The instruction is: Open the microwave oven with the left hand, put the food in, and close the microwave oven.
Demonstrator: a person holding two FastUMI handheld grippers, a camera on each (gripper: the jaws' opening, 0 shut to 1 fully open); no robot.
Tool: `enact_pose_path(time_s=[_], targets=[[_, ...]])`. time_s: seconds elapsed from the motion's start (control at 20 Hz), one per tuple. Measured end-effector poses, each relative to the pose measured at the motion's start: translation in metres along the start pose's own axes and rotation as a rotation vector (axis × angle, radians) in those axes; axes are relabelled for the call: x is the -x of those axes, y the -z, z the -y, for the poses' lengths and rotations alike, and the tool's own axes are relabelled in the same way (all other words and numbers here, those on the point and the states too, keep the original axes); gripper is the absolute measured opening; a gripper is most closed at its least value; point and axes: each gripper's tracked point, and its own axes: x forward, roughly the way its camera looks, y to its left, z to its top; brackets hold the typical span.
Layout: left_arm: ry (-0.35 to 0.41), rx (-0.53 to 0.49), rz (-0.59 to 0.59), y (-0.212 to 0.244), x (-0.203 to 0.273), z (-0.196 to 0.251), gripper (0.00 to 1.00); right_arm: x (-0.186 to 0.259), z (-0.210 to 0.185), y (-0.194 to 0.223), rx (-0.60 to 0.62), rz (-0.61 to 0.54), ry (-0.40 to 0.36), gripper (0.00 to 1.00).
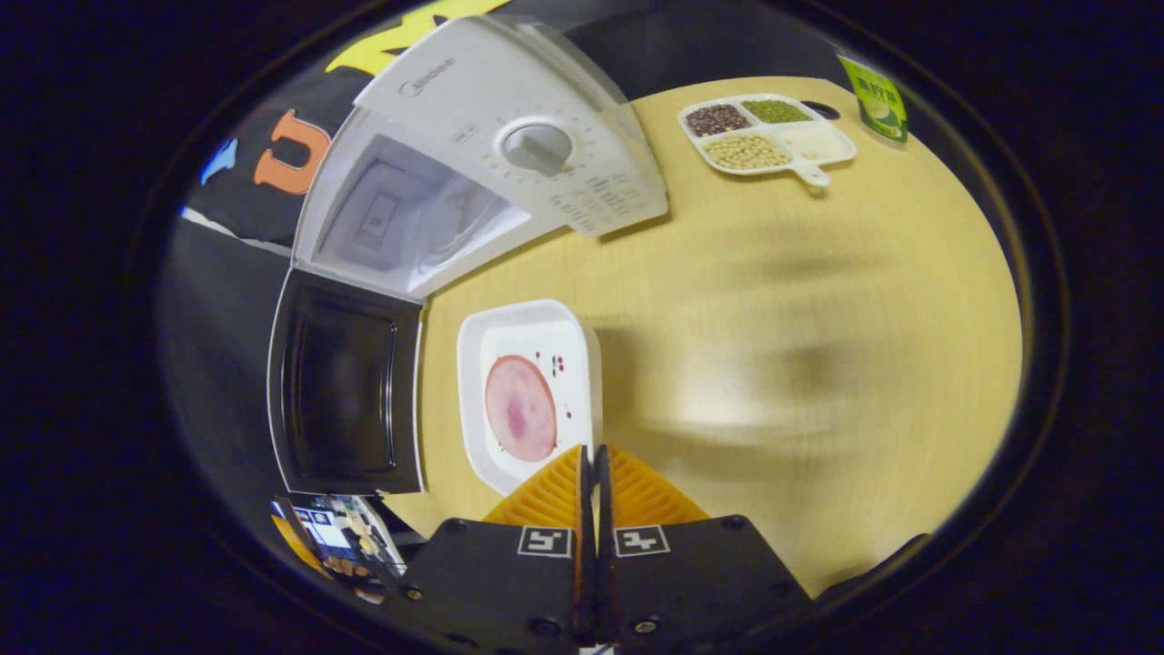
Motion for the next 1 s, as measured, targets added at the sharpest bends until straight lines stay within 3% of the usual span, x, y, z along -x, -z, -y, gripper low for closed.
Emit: enact_pose_path(time_s=[0.2, 0.3, 0.45, 0.75, 0.95, 1.0], targets=[[-0.009, 0.013, 0.008, 0.002, 0.018, -0.019, 0.88, -0.029, -0.062, 0.000, -0.073, 0.065, -0.061, 0.04], [0.001, 0.031, 0.005, 0.003, 0.024, -0.019, 0.88, -0.045, -0.087, -0.012, -0.179, 0.153, -0.085, 0.00], [0.001, 0.021, 0.014, 0.000, 0.029, -0.021, 0.88, -0.061, -0.114, -0.025, -0.329, 0.251, -0.116, 0.04], [-0.038, -0.016, -0.006, 0.005, 0.034, -0.036, 0.88, -0.087, -0.141, -0.070, -0.494, 0.439, -0.167, 0.04], [-0.048, -0.012, -0.024, 0.007, 0.038, -0.044, 0.88, -0.107, -0.148, -0.104, -0.533, 0.516, -0.188, 0.04], [-0.047, -0.008, -0.022, 0.007, 0.039, -0.046, 0.88, -0.111, -0.148, -0.116, -0.550, 0.542, -0.193, 0.00]])
